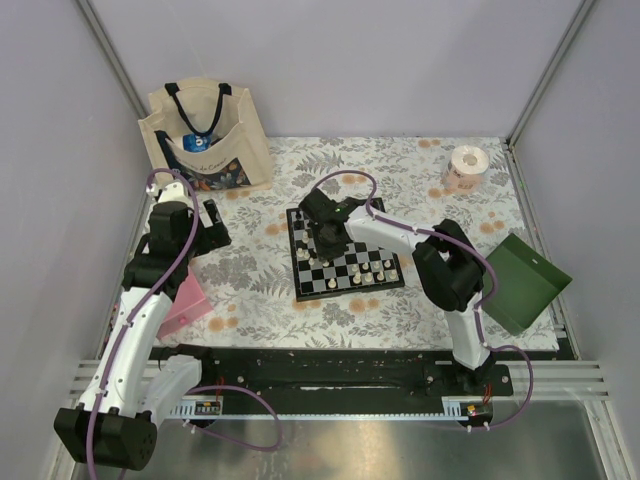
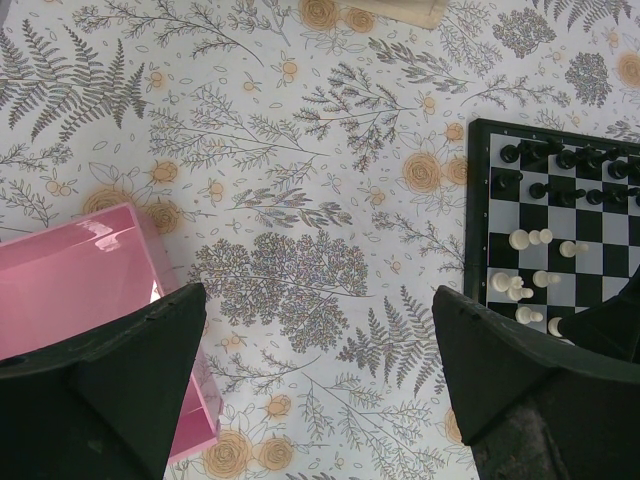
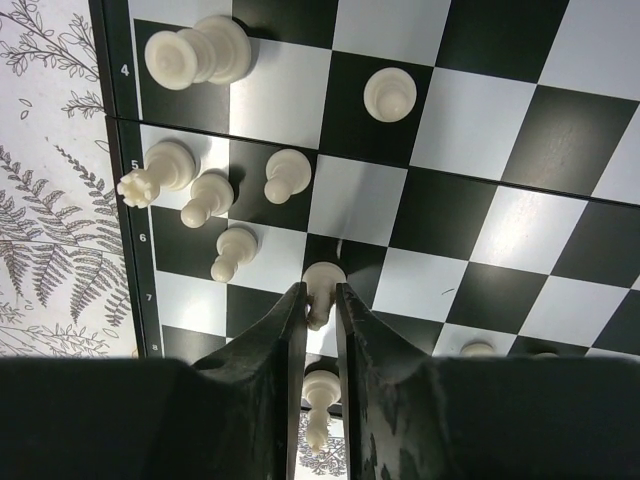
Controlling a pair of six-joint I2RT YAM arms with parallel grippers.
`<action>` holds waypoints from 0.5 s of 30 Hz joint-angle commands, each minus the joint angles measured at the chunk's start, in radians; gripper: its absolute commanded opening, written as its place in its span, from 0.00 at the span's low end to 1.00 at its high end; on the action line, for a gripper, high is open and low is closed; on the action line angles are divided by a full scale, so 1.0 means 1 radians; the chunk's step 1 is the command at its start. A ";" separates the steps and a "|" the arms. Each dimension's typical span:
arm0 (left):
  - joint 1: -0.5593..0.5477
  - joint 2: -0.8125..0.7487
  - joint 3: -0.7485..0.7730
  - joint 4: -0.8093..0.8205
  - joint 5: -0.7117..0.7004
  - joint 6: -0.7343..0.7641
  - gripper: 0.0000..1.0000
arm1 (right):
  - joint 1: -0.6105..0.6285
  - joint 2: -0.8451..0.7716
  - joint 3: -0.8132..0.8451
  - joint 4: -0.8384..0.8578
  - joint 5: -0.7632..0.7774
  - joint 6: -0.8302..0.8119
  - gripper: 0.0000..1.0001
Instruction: Set up the chess pieces on the board
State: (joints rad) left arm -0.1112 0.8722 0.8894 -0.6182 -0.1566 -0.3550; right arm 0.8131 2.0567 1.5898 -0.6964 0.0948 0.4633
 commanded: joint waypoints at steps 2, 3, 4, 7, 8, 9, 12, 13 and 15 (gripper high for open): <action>0.002 -0.016 -0.006 0.034 0.012 0.010 0.99 | -0.006 0.003 0.035 -0.011 0.029 0.002 0.22; 0.002 -0.016 -0.006 0.032 0.012 0.010 0.99 | -0.006 -0.003 0.033 -0.011 0.032 0.000 0.20; 0.004 -0.015 -0.006 0.031 0.014 0.010 0.99 | -0.006 -0.009 0.033 -0.009 0.037 -0.003 0.19; 0.004 -0.013 -0.006 0.032 0.015 0.010 0.99 | -0.006 -0.036 0.027 -0.014 0.039 -0.017 0.11; 0.004 -0.013 -0.006 0.032 0.015 0.008 0.99 | -0.005 -0.053 0.022 -0.012 0.033 -0.029 0.10; 0.004 -0.013 -0.004 0.032 0.017 0.008 0.99 | -0.003 -0.065 0.015 -0.012 0.036 -0.035 0.10; 0.004 -0.012 -0.003 0.032 0.017 0.010 0.99 | 0.003 -0.108 -0.011 -0.012 0.040 -0.051 0.10; 0.004 -0.012 -0.004 0.032 0.015 0.010 0.99 | 0.006 -0.124 -0.025 -0.014 0.042 -0.054 0.10; 0.004 -0.007 -0.004 0.031 0.009 0.011 0.99 | 0.015 -0.154 -0.050 -0.012 0.048 -0.055 0.10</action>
State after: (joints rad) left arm -0.1112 0.8722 0.8894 -0.6182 -0.1566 -0.3550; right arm 0.8135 2.0212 1.5677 -0.7033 0.1139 0.4332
